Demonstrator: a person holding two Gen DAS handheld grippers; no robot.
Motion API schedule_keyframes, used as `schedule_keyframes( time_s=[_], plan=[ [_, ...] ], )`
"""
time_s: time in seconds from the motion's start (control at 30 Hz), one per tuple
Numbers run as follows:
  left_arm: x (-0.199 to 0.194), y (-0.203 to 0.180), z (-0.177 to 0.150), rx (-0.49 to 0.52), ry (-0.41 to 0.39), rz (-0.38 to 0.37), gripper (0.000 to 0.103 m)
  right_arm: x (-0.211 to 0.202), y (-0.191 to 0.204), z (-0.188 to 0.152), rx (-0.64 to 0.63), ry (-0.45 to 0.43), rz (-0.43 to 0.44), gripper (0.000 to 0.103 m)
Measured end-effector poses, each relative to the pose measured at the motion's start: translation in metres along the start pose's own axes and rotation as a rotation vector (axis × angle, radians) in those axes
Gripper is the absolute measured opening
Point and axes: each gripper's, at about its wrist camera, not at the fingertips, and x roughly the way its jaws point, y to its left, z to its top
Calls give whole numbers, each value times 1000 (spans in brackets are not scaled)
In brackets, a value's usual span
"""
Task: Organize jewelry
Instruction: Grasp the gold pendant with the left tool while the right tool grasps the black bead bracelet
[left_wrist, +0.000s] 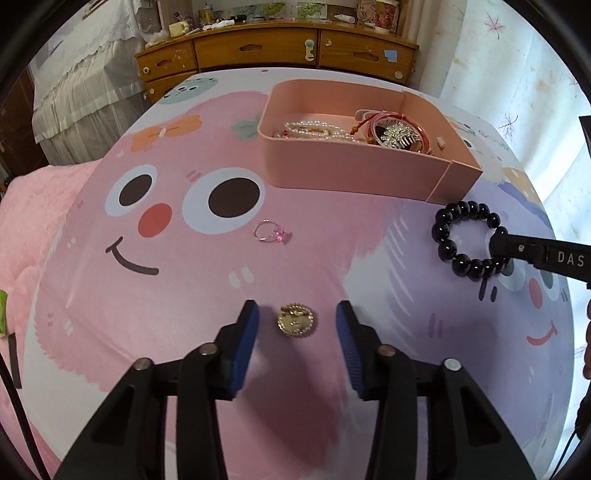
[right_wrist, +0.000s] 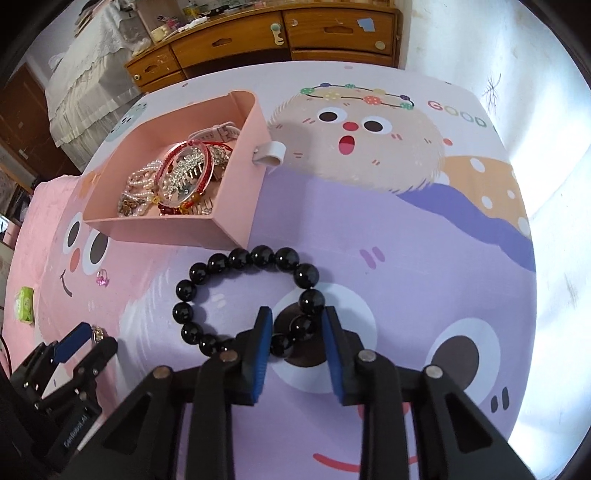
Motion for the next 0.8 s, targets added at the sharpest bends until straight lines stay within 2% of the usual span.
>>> schedule_keyframes(
  time_s=[0.07,0.13,0.2,0.33,0.53,0.67,0.8],
  plan=[
    [0,0,1,3,-1,-3,31,1,0,1,-17,-9,-17,15],
    [0,1,1,13,-3,-10,21,1,0,2,-26,-18,-12,15],
    [-1,0,1,25,-3,-16,17,2,1,1,-29,-25,-14,15],
    [-1,-2,1,53,-1,-40,17,1,-1,0,0,-32,5,15],
    [-6,-1,0,89,2,-77,17,-20,1,-2,4,-104,47,15],
    [-13,1,5,120,-6,-89,17,-44,15,-5,-92,-204,83,15],
    [-27,4,15,143,-23,-123,17,-68,25,-7,-105,-299,178,15]
  ],
)
